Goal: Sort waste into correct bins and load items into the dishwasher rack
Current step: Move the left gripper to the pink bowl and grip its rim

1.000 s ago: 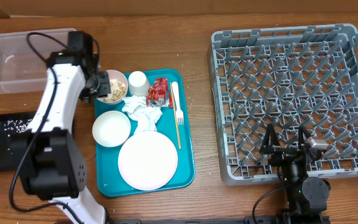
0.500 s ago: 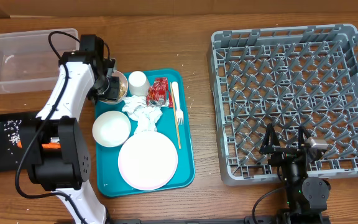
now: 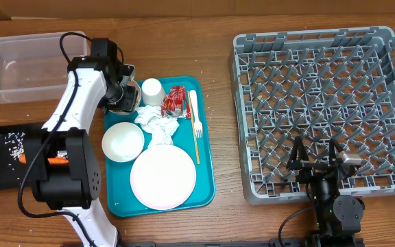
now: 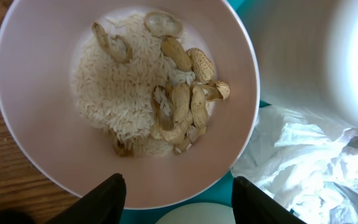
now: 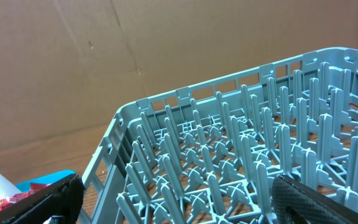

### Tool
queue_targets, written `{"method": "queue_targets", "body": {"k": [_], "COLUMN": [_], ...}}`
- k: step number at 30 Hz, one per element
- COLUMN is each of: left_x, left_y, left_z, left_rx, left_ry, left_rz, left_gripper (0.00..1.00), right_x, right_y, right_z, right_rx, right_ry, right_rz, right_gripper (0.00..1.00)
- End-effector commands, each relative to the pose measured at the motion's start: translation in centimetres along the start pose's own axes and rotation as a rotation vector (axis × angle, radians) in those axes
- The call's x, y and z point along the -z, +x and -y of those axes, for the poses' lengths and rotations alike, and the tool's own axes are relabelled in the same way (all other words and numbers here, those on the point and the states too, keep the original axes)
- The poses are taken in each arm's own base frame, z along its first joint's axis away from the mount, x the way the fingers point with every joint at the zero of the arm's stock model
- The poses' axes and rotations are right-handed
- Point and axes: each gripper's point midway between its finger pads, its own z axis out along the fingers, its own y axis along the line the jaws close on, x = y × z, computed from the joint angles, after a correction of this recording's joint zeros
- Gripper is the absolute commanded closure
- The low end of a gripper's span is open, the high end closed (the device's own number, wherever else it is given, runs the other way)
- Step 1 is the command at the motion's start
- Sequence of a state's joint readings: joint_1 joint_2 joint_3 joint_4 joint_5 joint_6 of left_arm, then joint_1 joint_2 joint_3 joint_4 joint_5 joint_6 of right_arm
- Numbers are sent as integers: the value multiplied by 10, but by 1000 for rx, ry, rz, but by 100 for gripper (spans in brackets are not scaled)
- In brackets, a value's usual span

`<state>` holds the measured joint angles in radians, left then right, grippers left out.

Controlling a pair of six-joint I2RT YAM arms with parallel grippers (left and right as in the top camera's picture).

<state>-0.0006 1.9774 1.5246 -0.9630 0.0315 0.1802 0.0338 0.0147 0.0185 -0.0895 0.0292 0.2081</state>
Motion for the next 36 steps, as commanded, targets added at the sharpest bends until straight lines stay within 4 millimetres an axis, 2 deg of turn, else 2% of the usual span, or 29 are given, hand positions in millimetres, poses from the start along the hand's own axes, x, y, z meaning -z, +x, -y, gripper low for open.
{"method": "queue_targets", "body": {"k": [1, 5, 10, 12, 13, 16, 20, 24, 30, 34, 36], "left_x": [-14, -15, -16, -17, -18, -22, -27, -28, -27, -24, -20], "left_y": [8, 7, 6, 6, 6, 8, 11, 8, 6, 2, -1], "left_z": [7, 6, 7, 12, 16, 22, 21, 19, 6, 5, 5], "left_rx": [-52, -57, -78, -108, -133, -164, -163, -161, -110, -94, -82], "left_ry": [17, 16, 21, 45, 72, 103, 96, 82, 13, 7, 6], "left_rz": [-27, -20, -12, -7, -2, 4, -1, 9, 9, 18, 22], "left_gripper": [42, 45, 57, 59, 57, 41, 40, 47, 72, 83, 92], "right_x": [0, 0, 0, 0, 0, 0, 0, 0, 0, 0, 0], "right_y": [1, 1, 1, 1, 1, 1, 1, 1, 1, 1, 1], "right_z": [-2, -2, -2, -2, -2, -2, -2, -2, -2, -2, -2], "right_rx": [7, 7, 7, 7, 7, 7, 7, 7, 7, 7, 7], "right_ry": [-11, -11, -11, -11, -11, -11, -11, -11, -11, -11, -11], "right_rz": [5, 5, 5, 5, 5, 5, 5, 5, 5, 5, 5], "right_gripper": [0, 0, 0, 0, 0, 0, 0, 0, 0, 0, 0]}}
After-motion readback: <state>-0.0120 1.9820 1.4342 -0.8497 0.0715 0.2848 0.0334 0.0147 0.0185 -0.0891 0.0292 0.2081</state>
